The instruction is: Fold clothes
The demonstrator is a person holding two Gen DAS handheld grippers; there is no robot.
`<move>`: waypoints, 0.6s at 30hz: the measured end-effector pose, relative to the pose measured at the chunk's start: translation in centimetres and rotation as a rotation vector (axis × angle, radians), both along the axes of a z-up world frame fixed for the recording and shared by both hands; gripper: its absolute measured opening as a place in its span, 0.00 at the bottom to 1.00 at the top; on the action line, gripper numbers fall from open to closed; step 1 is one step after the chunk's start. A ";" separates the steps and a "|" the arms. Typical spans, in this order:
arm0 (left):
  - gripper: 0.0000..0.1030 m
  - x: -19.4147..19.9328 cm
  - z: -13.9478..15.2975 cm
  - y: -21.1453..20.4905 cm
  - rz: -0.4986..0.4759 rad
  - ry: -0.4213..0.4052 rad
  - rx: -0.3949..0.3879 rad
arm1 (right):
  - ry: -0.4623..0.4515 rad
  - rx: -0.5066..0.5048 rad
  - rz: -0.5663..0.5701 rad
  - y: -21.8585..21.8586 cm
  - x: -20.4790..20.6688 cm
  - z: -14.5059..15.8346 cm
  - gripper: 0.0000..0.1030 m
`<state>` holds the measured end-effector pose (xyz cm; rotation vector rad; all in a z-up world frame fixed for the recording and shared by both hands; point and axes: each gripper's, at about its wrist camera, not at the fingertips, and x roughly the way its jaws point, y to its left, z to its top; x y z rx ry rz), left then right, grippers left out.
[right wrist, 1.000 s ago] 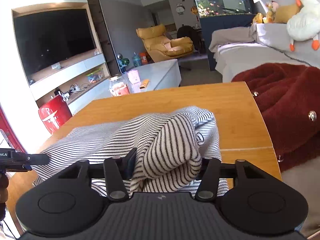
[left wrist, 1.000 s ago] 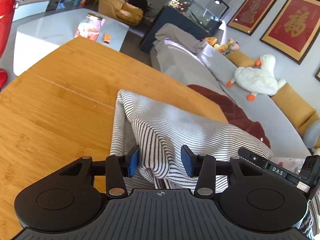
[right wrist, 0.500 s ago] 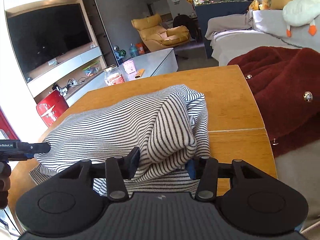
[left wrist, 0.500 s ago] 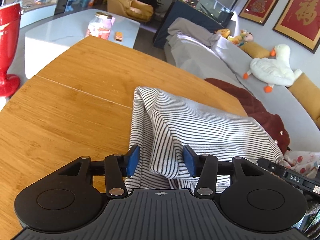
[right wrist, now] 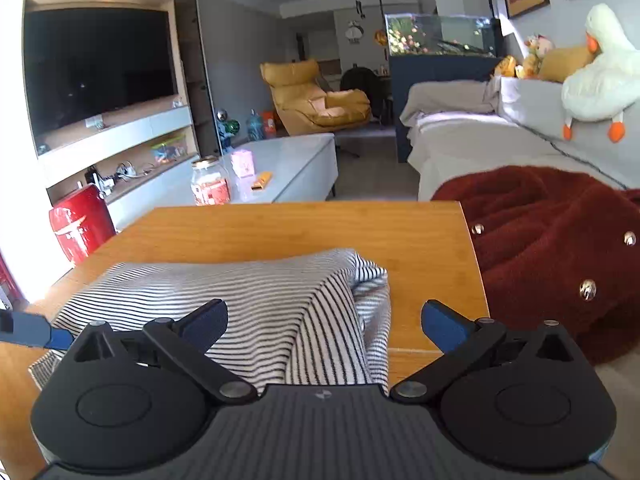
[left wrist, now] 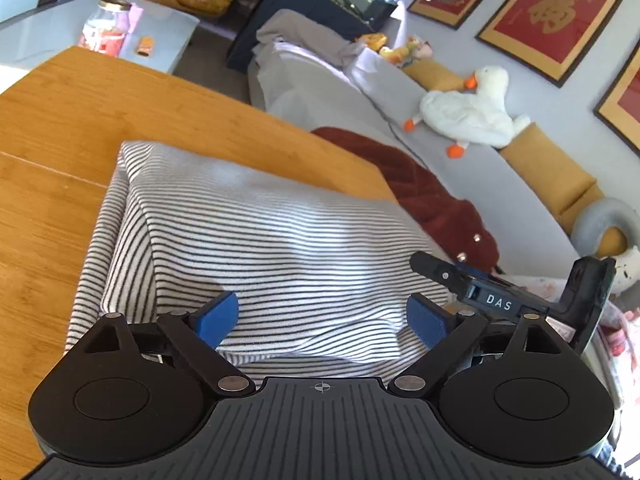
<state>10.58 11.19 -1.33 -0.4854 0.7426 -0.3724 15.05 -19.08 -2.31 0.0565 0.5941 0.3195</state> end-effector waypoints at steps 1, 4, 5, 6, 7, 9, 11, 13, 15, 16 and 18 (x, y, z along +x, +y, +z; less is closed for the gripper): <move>0.92 0.3 -0.4 0.3 0.004 -0.005 -0.010 | 0.042 -0.018 -0.003 0.1 0.5 -0.8 1.00; 0.92 1.5 -0.4 1.3 0.022 -0.009 -0.023 | 0.089 -0.055 0.016 0.6 0.2 -2.2 1.00; 0.92 2.0 -0.4 1.6 0.026 -0.012 -0.016 | 0.093 -0.054 0.024 0.7 -0.2 -2.3 1.00; 0.92 2.7 -0.5 1.9 0.026 -0.018 -0.006 | 0.097 -0.052 0.032 0.7 -0.6 -2.4 1.00; 0.92 3.3 -0.6 2.2 0.027 -0.026 0.002 | 0.100 -0.052 0.045 0.9 -1.0 -2.5 1.00; 0.92 4.3 -0.5 2.5 0.035 -0.033 0.008 | 0.103 -0.053 0.077 1.3 -1.8 -2.5 1.00; 0.92 5.0 -0.2 2.7 0.056 -0.024 0.005 | 0.103 -0.054 0.112 1.8 -2.6 -2.2 1.00; 0.92 4.8 0.4 2.7 0.078 -0.020 0.016 | 0.085 -0.063 0.139 2.1 -3.2 -1.5 1.00; 0.94 3.9 1.2 2.6 0.098 -0.033 0.047 | 0.037 -0.065 0.133 1.7 -3.6 0.0 1.00; 0.94 3.4 1.5 2.5 0.101 -0.040 0.053 | 0.013 -0.059 0.123 1.3 -3.6 0.8 1.00; 0.95 2.3 2.2 2.2 0.090 -0.051 0.042 | -0.028 -0.048 0.100 0.7 -3.2 2.2 1.00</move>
